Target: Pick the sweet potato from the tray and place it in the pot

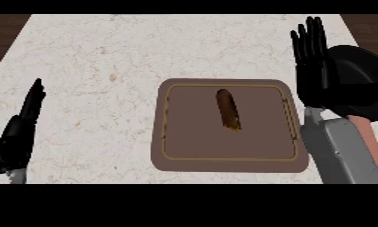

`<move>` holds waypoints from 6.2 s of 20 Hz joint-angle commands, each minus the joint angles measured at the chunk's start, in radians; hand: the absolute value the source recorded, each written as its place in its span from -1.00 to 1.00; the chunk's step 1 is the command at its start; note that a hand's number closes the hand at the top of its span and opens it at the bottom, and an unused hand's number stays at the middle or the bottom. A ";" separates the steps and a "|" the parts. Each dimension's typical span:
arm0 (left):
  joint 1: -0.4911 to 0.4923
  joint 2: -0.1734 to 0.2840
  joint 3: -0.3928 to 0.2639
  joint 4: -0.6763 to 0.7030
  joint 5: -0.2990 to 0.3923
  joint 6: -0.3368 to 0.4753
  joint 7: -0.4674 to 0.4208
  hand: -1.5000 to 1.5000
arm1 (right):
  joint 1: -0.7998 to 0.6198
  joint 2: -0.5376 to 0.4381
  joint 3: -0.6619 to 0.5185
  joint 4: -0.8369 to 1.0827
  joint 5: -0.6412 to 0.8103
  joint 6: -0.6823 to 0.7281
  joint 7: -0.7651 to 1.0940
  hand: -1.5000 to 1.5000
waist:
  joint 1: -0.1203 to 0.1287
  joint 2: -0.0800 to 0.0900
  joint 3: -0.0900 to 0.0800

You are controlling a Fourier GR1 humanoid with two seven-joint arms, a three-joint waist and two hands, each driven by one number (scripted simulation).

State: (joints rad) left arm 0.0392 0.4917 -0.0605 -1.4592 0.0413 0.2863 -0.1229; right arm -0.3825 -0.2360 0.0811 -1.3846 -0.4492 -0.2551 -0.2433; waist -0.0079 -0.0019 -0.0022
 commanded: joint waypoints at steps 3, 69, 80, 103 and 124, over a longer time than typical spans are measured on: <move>-0.045 -0.071 -0.099 0.022 0.043 -0.099 0.074 0.00 | -0.013 -0.100 0.263 0.078 0.285 -0.036 0.155 1.00 | 0.002 0.009 -0.006; -0.164 -0.305 -0.068 0.142 0.038 -0.377 0.270 0.00 | 0.184 0.208 0.254 -0.126 1.092 0.233 0.738 -1.00 | 0.006 0.001 0.002; -0.131 -0.325 -0.069 0.108 -0.008 -0.374 0.253 0.00 | 0.028 0.147 0.129 0.323 1.083 0.201 0.362 1.00 | 0.014 0.004 0.002; -0.088 -0.310 -0.005 0.064 0.021 -0.382 0.269 0.00 | 0.251 -0.345 -0.309 0.331 0.511 0.658 -0.367 1.00 | -0.070 0.006 0.016; -0.138 -0.336 -0.059 0.083 -0.007 -0.410 0.269 0.00 | 0.166 -0.945 -0.450 0.763 0.470 0.876 -0.755 1.00 | 0.045 0.014 0.008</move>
State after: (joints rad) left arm -0.0943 0.1576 -0.1143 -1.3881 0.0467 -0.1250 0.1562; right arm -0.1733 -1.1122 -0.3846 -0.6916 0.0026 0.4580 -0.8357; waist 0.0266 0.0131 0.0088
